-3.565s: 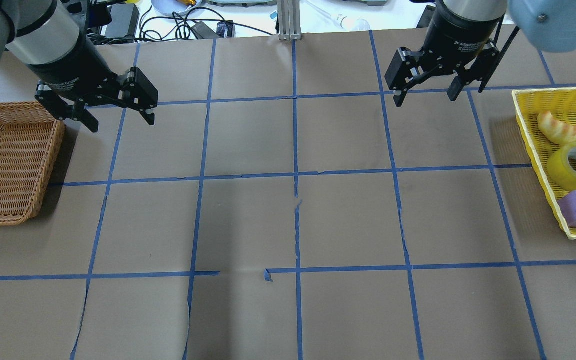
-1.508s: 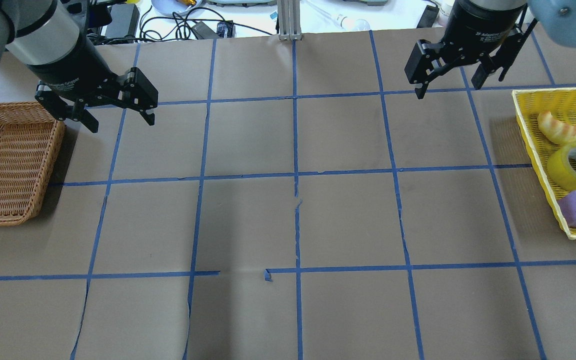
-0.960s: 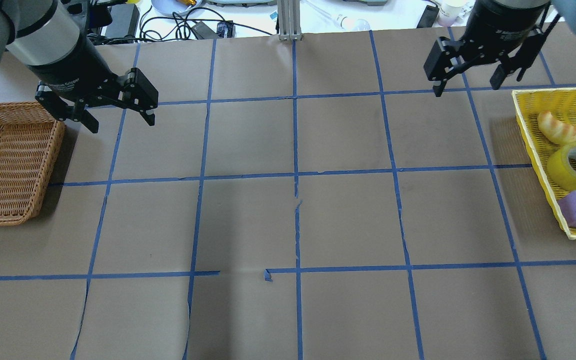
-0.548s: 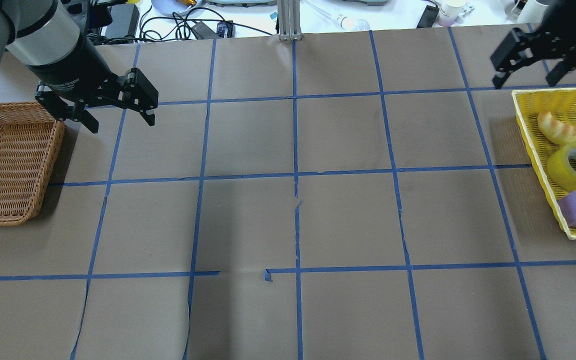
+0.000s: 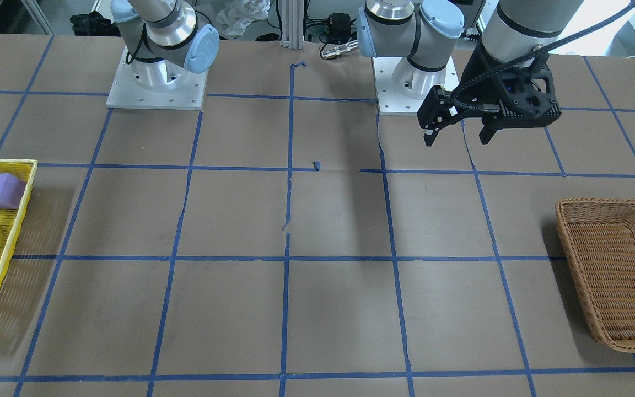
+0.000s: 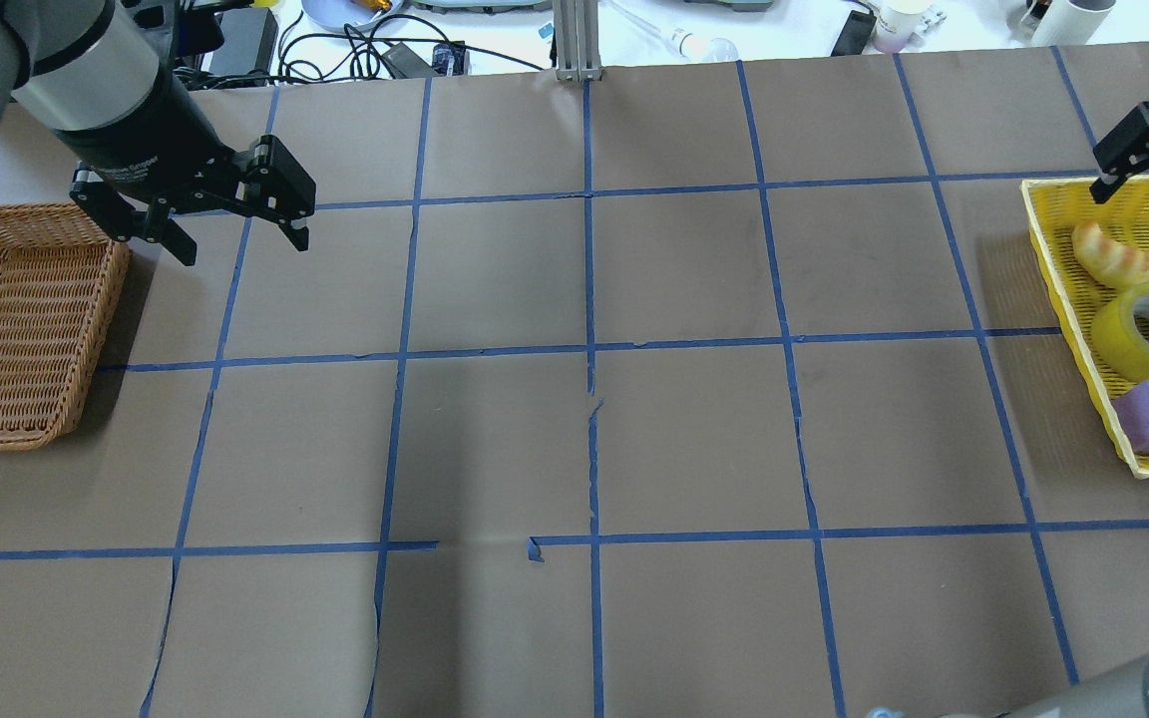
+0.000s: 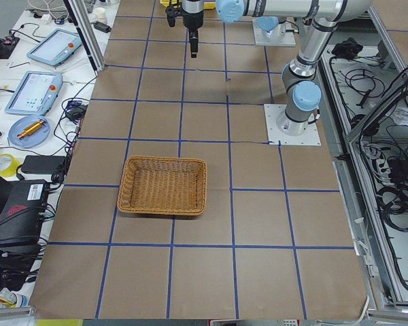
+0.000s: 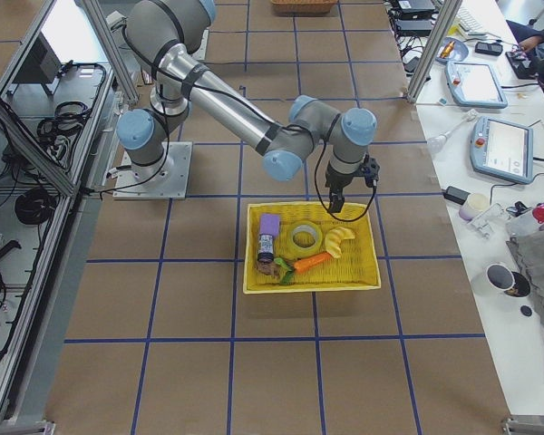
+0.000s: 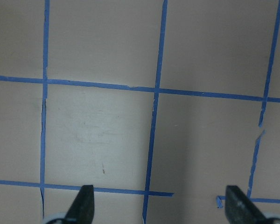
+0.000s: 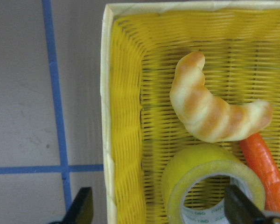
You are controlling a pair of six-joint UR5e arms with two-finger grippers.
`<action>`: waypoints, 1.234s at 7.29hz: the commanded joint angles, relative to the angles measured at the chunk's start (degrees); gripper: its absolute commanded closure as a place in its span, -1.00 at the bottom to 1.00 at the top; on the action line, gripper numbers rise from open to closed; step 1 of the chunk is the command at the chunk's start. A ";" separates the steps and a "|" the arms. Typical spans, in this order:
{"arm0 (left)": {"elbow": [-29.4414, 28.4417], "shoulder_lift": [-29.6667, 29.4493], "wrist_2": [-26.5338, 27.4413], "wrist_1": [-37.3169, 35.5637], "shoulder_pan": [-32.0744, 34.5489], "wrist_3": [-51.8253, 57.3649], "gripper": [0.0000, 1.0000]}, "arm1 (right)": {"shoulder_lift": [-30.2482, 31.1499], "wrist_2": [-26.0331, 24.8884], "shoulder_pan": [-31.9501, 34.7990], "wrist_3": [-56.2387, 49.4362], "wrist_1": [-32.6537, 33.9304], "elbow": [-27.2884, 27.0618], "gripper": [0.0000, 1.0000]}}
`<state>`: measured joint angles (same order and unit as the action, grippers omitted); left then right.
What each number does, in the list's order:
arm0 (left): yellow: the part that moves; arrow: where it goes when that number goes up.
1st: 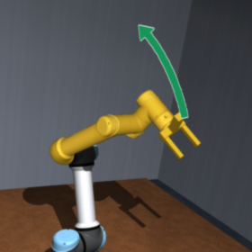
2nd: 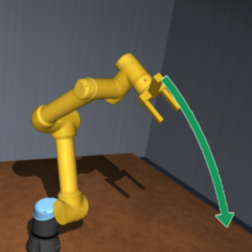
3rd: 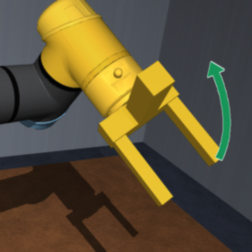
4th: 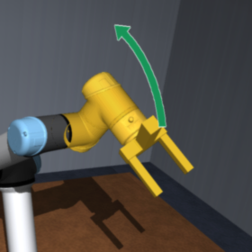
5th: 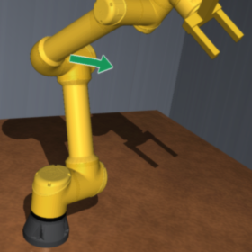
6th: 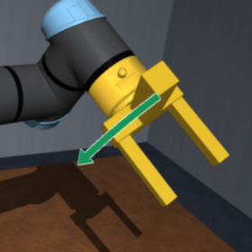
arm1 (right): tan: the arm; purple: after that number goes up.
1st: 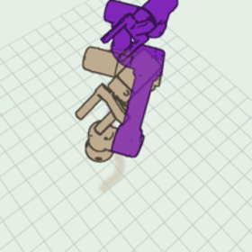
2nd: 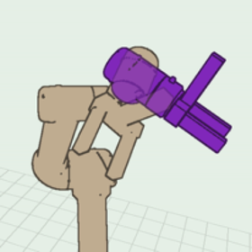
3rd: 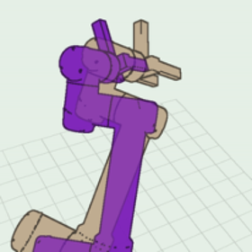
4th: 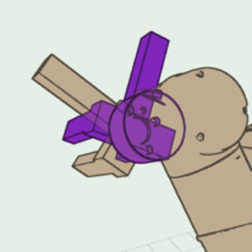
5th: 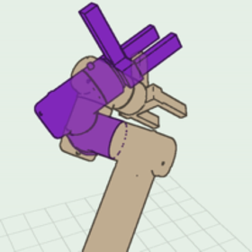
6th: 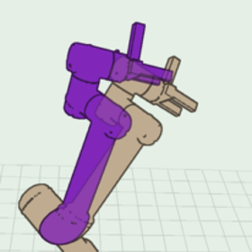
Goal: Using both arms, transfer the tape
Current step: 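Lower the right gripper into the yellow basket and grasp the tape roll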
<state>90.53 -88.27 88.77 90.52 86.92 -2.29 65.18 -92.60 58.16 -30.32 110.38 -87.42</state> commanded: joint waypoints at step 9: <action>0.00 0.03 0.00 0.01 0.00 0.00 -1.00 | -3.13 -10.15 -2.26 7.21 4.40 -9.08 -0.91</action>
<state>90.53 -88.24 88.77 90.53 86.92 -2.29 62.40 -102.68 55.98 -23.86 114.68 -95.64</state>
